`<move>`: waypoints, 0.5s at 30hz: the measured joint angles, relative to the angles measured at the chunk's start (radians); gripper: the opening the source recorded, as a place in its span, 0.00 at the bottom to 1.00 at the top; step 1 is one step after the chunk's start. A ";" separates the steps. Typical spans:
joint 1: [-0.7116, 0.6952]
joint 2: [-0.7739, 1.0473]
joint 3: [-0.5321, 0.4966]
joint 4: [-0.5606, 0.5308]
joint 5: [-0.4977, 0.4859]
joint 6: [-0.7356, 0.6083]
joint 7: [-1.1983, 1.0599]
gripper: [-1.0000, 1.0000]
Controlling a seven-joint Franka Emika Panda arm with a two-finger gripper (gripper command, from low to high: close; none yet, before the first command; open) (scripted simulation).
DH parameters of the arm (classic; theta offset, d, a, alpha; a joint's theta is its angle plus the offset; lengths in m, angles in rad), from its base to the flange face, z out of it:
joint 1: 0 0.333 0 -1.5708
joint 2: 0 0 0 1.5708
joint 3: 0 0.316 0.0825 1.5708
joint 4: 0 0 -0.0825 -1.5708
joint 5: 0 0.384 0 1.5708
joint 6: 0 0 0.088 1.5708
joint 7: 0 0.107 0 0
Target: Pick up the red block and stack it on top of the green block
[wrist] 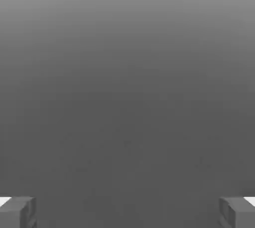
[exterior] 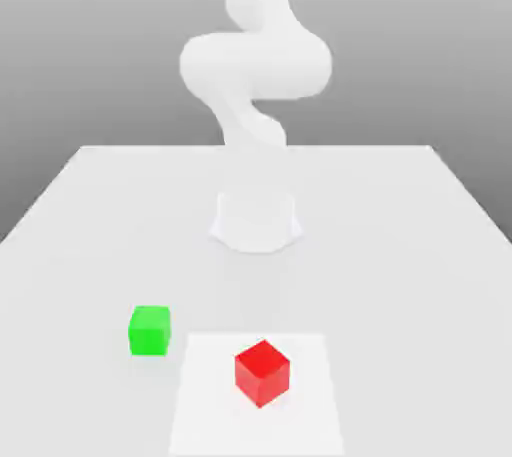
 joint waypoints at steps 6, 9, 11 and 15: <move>0.038 0.225 -0.032 -0.111 -0.032 0.124 -0.155 0.50; 0.055 0.334 -0.051 -0.165 -0.039 0.184 -0.236 0.50; 0.068 0.406 -0.065 -0.201 -0.040 0.224 -0.292 0.50; 0.086 0.552 -0.082 -0.273 -0.027 0.305 -0.416 0.50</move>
